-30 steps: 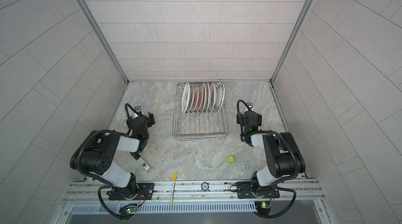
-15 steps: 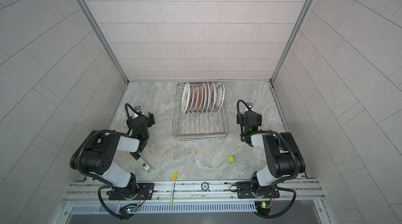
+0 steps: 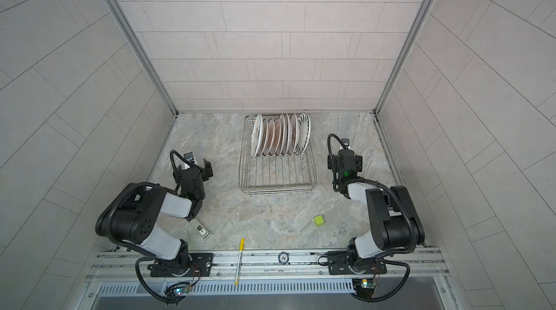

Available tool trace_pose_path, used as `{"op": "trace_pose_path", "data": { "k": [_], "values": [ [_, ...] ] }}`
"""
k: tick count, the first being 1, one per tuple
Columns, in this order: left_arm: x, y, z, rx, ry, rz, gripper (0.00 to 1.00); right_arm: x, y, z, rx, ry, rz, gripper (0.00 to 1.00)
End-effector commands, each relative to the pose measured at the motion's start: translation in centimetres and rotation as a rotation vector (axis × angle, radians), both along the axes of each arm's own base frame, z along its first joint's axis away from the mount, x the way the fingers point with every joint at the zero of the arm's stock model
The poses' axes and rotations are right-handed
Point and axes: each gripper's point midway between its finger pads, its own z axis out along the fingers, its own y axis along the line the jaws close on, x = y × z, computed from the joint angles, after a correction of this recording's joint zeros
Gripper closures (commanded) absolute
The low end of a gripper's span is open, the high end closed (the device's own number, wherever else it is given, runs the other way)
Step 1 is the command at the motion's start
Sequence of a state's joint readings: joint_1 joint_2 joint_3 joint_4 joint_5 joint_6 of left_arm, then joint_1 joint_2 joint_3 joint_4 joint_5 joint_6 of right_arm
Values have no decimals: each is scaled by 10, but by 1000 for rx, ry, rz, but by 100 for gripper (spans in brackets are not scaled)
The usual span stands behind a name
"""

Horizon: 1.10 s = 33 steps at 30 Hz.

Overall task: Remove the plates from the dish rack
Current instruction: 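Raise both grippers from rest toward the dish rack, then move the right gripper down onto the rim of the watermelon plate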

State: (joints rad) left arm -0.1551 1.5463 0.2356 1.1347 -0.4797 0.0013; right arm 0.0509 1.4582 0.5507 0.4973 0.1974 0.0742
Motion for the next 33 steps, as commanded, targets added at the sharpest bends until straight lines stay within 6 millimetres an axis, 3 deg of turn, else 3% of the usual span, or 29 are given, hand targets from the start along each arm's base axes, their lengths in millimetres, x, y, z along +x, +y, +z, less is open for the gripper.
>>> {"op": "trace_pose_path", "data": {
  "k": [1,4,7,12,14,16,18,19,22,26,28,33],
  "values": [
    [-5,-3,39,20,-109,-7,0,-11,1,23,-14,-6,0,0],
    [-7,-5,64,-9,-123,-7,0,-24,-2,59,74,-76,-58,0],
    [-8,-8,89,-187,-169,13,0,-43,-12,96,178,-110,-178,0],
    [4,-45,116,-441,-246,-167,0,-60,-6,117,317,-120,-202,1],
    [8,-55,119,-584,-325,-208,0,-56,4,126,363,-174,-142,0],
    [16,-89,138,-609,-399,-437,0,-48,28,139,421,-222,0,0],
    [18,-115,156,-638,-471,-609,0,-45,38,151,501,-250,33,0],
    [17,-122,166,-673,-526,-666,0,-43,48,161,513,-260,97,0],
    [33,-132,188,-707,-518,-716,0,-36,55,181,500,-258,124,0],
    [65,-133,171,-636,-240,-589,0,-23,42,188,421,-187,55,0],
    [67,-131,164,-586,-165,-557,0,-13,44,186,413,-161,57,0],
    [56,-122,166,-528,-233,-559,0,6,65,183,361,-133,95,0]
  ]
}}
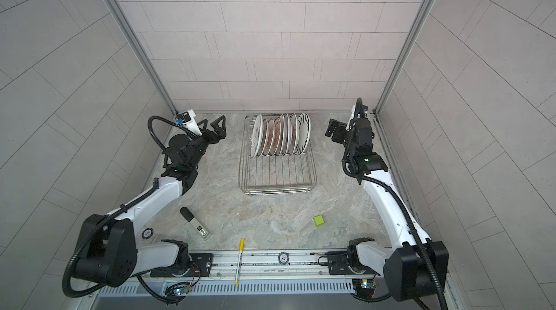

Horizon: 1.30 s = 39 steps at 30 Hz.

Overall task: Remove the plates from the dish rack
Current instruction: 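Move the right gripper down onto the rim of the watermelon plate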

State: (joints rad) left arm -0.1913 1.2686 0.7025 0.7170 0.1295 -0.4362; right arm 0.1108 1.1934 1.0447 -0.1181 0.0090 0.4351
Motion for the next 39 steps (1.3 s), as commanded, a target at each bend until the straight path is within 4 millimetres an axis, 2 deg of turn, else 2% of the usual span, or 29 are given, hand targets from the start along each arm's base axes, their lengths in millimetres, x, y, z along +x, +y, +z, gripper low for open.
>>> {"op": "trace_pose_path", "data": {
  "k": [1,5,7,8,11,13,15,17,20,22,25,27,29,31,34,36,39],
  "values": [
    [-4,6,-38,23,100,12,0,4,11,-8,-80,68,13,0],
    [3,2,-31,-110,78,-124,0,16,22,-11,-83,117,56,2],
    [5,-8,-19,-192,24,-250,0,23,26,-14,-64,120,77,4],
    [6,-9,-14,-223,3,-273,0,26,29,-14,-64,121,92,2],
    [14,4,-22,-231,33,-193,0,33,40,-11,-79,141,156,0],
    [19,16,-39,-126,123,-66,0,35,42,-9,-96,165,164,0],
    [18,25,-47,50,187,88,0,37,39,-8,-116,193,131,0],
    [15,26,-51,128,217,144,0,40,38,-11,-107,213,89,0],
    [14,13,-52,116,182,62,0,47,54,-16,-113,217,113,0],
    [13,8,-49,34,131,-10,0,49,66,-16,-147,231,141,0],
    [12,41,-43,-124,39,15,0,54,79,-15,-208,241,173,0],
    [15,55,-50,-101,106,92,0,57,82,-19,-204,272,175,2],
    [15,56,-59,-9,216,161,0,59,96,-21,-201,277,219,4],
    [9,54,-62,55,250,205,0,58,114,-20,-237,272,236,5],
    [2,53,-60,25,208,210,0,57,142,-14,-290,279,255,7],
    [1,51,-65,23,243,201,0,56,165,-11,-302,287,275,10],
    [2,40,-71,3,275,136,0,54,195,-4,-386,278,263,12]
  ]
}}
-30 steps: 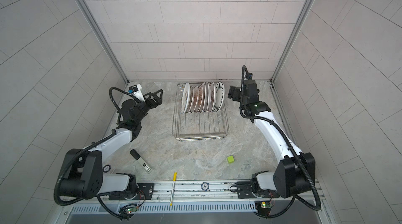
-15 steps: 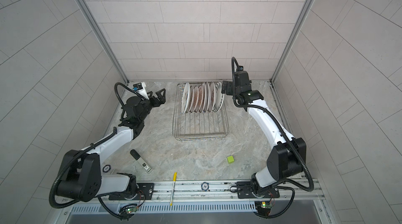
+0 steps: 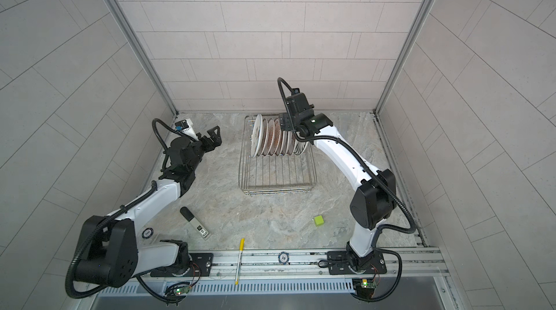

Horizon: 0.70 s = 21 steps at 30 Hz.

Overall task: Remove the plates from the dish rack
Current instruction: 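Move the right gripper down onto the rim of the watermelon plate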

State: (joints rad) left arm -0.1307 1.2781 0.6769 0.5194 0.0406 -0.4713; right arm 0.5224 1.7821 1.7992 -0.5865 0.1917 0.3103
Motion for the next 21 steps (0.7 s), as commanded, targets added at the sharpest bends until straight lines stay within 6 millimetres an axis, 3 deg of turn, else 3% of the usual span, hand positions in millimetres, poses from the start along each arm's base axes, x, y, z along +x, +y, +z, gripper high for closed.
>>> {"op": "trace_pose_path", "data": {
  "k": [1,5,8,11,17,21],
  "values": [
    [-1,-4,-6,-25,31,-27,0,-9,19,5,-120,-1,-30,14],
    [-2,-7,-8,-65,15,-37,0,-7,59,1,-144,21,21,29],
    [0,-18,-8,-94,7,-93,0,-6,78,-4,-152,46,41,42],
    [3,-26,-10,-114,9,-125,3,-4,95,-10,-158,53,62,45],
    [2,-36,-13,-111,14,-146,4,4,110,-30,-168,66,63,59],
    [0,-39,-14,-108,15,-145,4,11,114,-44,-175,73,46,62]
  ]
}}
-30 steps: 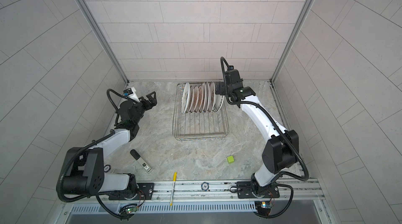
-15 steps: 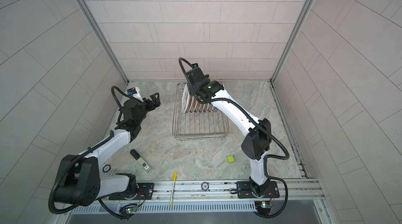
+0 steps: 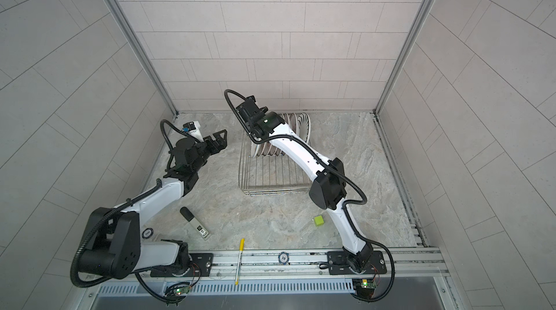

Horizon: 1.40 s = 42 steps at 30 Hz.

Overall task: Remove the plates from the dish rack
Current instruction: 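Move the right gripper down onto the rim of the watermelon plate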

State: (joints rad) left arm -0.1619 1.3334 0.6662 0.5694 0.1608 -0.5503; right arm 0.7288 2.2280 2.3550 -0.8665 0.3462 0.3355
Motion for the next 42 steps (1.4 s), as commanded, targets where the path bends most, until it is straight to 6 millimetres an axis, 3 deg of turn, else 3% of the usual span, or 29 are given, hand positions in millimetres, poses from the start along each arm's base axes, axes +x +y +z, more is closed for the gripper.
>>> {"op": "trace_pose_path", "data": {
  "k": [1,8,20,29,33,42],
  "values": [
    [-2,-3,0,-12,-15,-5,4,1,0,-1,-13,-7,-31,65],
    [-6,-5,3,1,-15,-11,4,11,7,-16,-10,1,-54,74],
    [-12,-4,2,-3,-22,-7,3,26,8,-50,18,12,-150,79],
    [-13,-4,-1,-10,-21,-12,3,29,14,-63,35,24,-168,85],
    [-12,-5,-1,-17,-24,-13,3,31,9,-50,30,-11,-185,88],
    [-8,-4,-6,-19,-18,-1,2,32,9,4,66,-127,-187,94]
  ]
}}
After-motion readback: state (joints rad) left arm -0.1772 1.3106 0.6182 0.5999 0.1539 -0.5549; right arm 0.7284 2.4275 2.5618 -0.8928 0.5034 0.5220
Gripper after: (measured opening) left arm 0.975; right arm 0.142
